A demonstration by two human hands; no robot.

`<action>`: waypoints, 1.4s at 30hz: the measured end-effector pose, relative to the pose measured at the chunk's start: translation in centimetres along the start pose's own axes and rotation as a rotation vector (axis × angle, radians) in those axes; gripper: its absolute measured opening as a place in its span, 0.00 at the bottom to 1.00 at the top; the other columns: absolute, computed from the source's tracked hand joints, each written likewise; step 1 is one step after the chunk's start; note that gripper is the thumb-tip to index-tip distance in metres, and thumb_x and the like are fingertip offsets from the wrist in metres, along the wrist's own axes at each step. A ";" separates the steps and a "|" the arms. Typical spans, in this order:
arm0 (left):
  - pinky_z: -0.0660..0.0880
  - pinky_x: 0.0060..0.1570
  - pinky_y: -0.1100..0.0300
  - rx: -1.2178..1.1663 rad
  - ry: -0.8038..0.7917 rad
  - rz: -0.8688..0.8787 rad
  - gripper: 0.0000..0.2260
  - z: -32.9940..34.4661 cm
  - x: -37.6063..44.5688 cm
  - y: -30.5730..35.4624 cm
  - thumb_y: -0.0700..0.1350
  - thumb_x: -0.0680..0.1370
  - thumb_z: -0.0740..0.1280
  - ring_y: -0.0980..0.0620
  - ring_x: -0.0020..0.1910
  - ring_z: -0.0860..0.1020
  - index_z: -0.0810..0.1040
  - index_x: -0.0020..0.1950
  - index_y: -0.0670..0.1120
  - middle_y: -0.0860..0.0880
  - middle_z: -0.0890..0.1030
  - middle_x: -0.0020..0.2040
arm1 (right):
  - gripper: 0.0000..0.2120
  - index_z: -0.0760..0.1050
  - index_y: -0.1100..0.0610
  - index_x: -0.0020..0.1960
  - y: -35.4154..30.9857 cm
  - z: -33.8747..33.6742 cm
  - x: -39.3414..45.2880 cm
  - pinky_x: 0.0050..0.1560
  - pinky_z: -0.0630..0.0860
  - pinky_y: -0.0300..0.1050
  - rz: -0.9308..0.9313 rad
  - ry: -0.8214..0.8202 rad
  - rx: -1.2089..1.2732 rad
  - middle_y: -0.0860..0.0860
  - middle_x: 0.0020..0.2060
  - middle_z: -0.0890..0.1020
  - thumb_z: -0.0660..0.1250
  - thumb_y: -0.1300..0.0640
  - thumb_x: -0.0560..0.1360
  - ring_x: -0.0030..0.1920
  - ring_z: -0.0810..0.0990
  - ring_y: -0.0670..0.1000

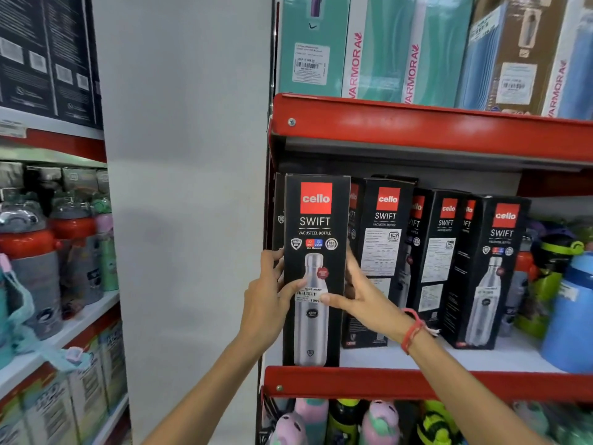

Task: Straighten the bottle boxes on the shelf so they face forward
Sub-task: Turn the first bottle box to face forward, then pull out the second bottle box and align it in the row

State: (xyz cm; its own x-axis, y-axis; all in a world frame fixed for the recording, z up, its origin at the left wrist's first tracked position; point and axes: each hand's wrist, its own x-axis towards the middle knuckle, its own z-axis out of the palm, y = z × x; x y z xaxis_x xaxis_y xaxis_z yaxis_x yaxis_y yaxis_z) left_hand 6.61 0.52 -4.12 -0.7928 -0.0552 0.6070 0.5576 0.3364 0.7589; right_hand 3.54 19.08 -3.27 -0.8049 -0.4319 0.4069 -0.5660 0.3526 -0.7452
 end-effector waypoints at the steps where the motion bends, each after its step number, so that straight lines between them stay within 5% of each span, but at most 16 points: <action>1: 0.76 0.35 0.74 0.004 0.003 -0.003 0.18 0.2 0.0 0.0 0.44 0.77 0.67 0.58 0.48 0.80 0.61 0.59 0.56 0.57 0.76 0.59 | 0.48 0.36 0.39 0.76 0.1 0.0 -0.2 0.77 0.58 0.48 -0.013 0.005 0.005 0.41 0.79 0.50 0.69 0.58 0.75 0.77 0.55 0.39; 6: 0.73 0.35 0.79 0.025 0.016 -0.014 0.20 1.0 -0.1 -0.2 0.42 0.77 0.67 0.54 0.58 0.77 0.60 0.61 0.57 0.53 0.75 0.65 | 0.48 0.37 0.38 0.77 0.5 0.1 -0.9 0.75 0.61 0.45 -0.033 0.052 -0.011 0.38 0.77 0.57 0.70 0.54 0.75 0.75 0.60 0.38; 9: 0.73 0.46 0.72 0.071 0.054 0.000 0.22 1.1 -0.4 0.0 0.43 0.76 0.69 0.60 0.58 0.71 0.63 0.65 0.54 0.59 0.71 0.60 | 0.38 0.52 0.40 0.77 0.6 -0.9 -1.6 0.70 0.68 0.40 -0.017 0.123 0.057 0.36 0.70 0.69 0.70 0.52 0.75 0.68 0.70 0.35; 11: 0.69 0.54 0.66 0.181 0.201 0.043 0.24 1.3 -0.7 0.5 0.44 0.75 0.70 0.60 0.60 0.68 0.65 0.68 0.50 0.58 0.68 0.61 | 0.22 0.71 0.44 0.69 1.0 -1.5 -2.0 0.66 0.74 0.47 -0.020 0.346 0.109 0.42 0.63 0.78 0.68 0.51 0.76 0.61 0.78 0.40; 13: 0.67 0.56 0.68 0.253 0.387 0.171 0.22 1.9 -1.0 1.4 0.43 0.75 0.70 0.54 0.63 0.68 0.68 0.67 0.46 0.51 0.69 0.64 | 0.15 0.76 0.49 0.62 1.8 -1.8 -2.0 0.63 0.76 0.54 0.015 0.703 -0.016 0.46 0.59 0.77 0.67 0.52 0.76 0.60 0.77 0.46; 16: 0.71 0.56 0.71 0.193 0.427 0.352 0.13 3.8 -1.1 3.5 0.38 0.77 0.66 0.49 0.60 0.73 0.73 0.61 0.43 0.45 0.71 0.61 | 0.41 0.62 0.58 0.73 2.8 -1.4 -0.7 0.67 0.67 0.56 0.238 0.911 -0.295 0.58 0.65 0.67 0.76 0.45 0.67 0.65 0.65 0.59; 18: 0.75 0.56 0.63 0.149 0.329 0.411 0.11 5.6 -0.9 4.5 0.36 0.78 0.64 0.49 0.57 0.75 0.74 0.59 0.43 0.46 0.73 0.59 | 0.58 0.51 0.61 0.77 3.2 -0.9 0.3 0.64 0.66 0.58 0.384 0.855 -0.405 0.63 0.69 0.62 0.78 0.39 0.60 0.65 0.63 0.64; 20: 0.75 0.58 0.55 0.077 0.204 0.380 0.12 7.6 -0.8 5.1 0.37 0.78 0.62 0.52 0.58 0.76 0.73 0.61 0.44 0.49 0.76 0.58 | 0.62 0.46 0.62 0.78 3.3 -0.6 0.7 0.61 0.69 0.60 0.461 0.795 -0.410 0.65 0.71 0.61 0.76 0.35 0.59 0.65 0.64 0.66; 25: 0.64 0.71 0.56 0.001 0.007 0.239 0.19 11.0 -1.2 4.6 0.40 0.81 0.57 0.58 0.71 0.67 0.65 0.73 0.45 0.50 0.71 0.71 | 0.60 0.50 0.66 0.76 4.1 -2.2 0.2 0.66 0.66 0.59 0.395 0.734 -0.293 0.66 0.67 0.67 0.70 0.33 0.58 0.67 0.67 0.68; 29: 0.54 0.74 0.62 -0.013 -0.037 0.097 0.23 12.6 -1.4 4.4 0.45 0.82 0.55 0.58 0.76 0.56 0.54 0.77 0.46 0.51 0.59 0.78 | 0.60 0.57 0.56 0.76 5.6 -5.5 -1.8 0.68 0.71 0.54 0.287 0.487 -0.113 0.56 0.68 0.74 0.74 0.29 0.53 0.68 0.72 0.55; 34: 0.45 0.76 0.56 -0.008 -0.097 -0.113 0.33 14.9 -0.9 4.2 0.59 0.80 0.49 0.55 0.78 0.45 0.39 0.78 0.45 0.50 0.44 0.80 | 0.43 0.53 0.58 0.78 5.4 -9.5 -4.0 0.67 0.68 0.44 0.250 0.355 0.060 0.54 0.74 0.68 0.74 0.56 0.71 0.71 0.70 0.52; 38: 0.43 0.77 0.50 -0.062 -0.044 -0.214 0.39 16.2 -0.5 4.8 0.67 0.74 0.44 0.54 0.78 0.42 0.39 0.78 0.46 0.48 0.43 0.80 | 0.48 0.47 0.57 0.78 4.6 -9.2 -4.0 0.69 0.63 0.41 0.267 0.267 -0.062 0.53 0.74 0.67 0.75 0.52 0.70 0.73 0.65 0.49; 42: 0.42 0.77 0.51 -0.130 -0.016 -0.274 0.39 16.4 -0.8 5.6 0.67 0.73 0.41 0.55 0.78 0.43 0.46 0.78 0.48 0.50 0.46 0.80 | 0.57 0.37 0.53 0.78 4.9 -6.5 -2.3 0.71 0.68 0.56 0.341 0.316 -0.119 0.59 0.77 0.60 0.76 0.48 0.67 0.74 0.66 0.60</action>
State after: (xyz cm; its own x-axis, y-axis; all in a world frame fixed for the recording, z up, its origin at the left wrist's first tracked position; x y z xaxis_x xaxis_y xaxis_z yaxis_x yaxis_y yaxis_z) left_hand 6.29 17.85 -4.20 -0.9210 -0.1124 0.3730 0.3490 0.1875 0.9182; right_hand 1.45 27.18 -4.40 -0.9526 -0.0079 0.3040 -0.2616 0.5311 -0.8059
